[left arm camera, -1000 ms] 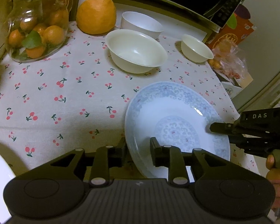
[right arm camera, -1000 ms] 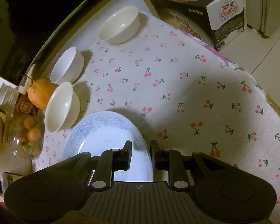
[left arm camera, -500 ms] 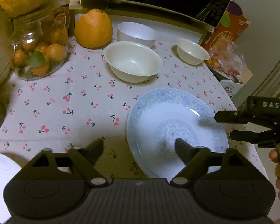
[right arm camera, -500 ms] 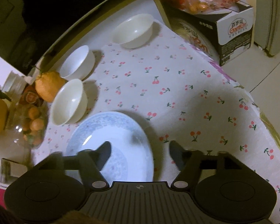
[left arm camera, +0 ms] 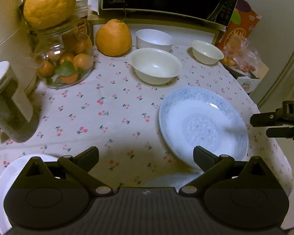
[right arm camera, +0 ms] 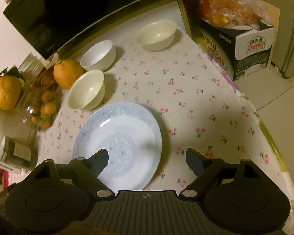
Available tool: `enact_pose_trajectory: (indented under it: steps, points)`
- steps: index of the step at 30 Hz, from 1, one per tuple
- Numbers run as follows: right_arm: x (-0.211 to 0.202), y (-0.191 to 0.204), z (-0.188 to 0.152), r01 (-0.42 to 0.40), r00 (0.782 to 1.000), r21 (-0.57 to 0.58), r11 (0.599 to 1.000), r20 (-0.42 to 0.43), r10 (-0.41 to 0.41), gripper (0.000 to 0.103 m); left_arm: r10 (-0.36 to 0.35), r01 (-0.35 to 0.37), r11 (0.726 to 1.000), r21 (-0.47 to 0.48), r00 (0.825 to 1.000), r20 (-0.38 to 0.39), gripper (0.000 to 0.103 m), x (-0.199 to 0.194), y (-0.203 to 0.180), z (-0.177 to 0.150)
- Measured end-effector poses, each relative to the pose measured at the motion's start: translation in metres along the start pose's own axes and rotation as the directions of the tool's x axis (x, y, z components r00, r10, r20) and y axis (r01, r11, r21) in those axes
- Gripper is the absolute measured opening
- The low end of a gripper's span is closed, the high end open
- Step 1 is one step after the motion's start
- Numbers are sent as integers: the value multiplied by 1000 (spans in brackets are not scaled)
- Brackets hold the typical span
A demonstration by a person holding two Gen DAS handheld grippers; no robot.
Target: Organize plates and bowls
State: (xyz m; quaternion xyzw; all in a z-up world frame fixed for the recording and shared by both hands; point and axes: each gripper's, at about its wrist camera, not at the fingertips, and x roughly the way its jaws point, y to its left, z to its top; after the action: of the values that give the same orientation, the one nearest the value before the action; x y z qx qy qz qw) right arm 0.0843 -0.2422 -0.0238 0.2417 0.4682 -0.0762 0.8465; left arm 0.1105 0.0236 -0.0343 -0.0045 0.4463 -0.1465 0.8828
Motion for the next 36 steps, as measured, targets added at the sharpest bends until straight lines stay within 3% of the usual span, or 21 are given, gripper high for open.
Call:
enact_pose_trajectory:
  steps: [11, 16, 26, 31, 36]
  points:
    - [-12, 9, -38, -30, 998, -109, 994, -55, 24, 88, -49, 49, 999, 19, 999, 4, 102, -30, 23, -30]
    - [-6, 13, -57, -91, 987, -116, 989, -145, 73, 88, -95, 95, 994, 46, 995, -3, 102, -42, 28, -46]
    - [-4, 22, -79, -141, 972, -171, 975, -213, 103, 88, -232, 236, 971, 27, 966, -119, 102, -72, 16, -83]
    - [-3, 25, -80, -148, 969, -177, 973, -222, 107, 88, -234, 243, 969, 44, 959, -158, 102, -73, 6, -95]
    - [3, 27, -80, -177, 958, -128, 976, -250, 141, 88, -229, 230, 973, -14, 959, -167, 101, -70, 8, -97]
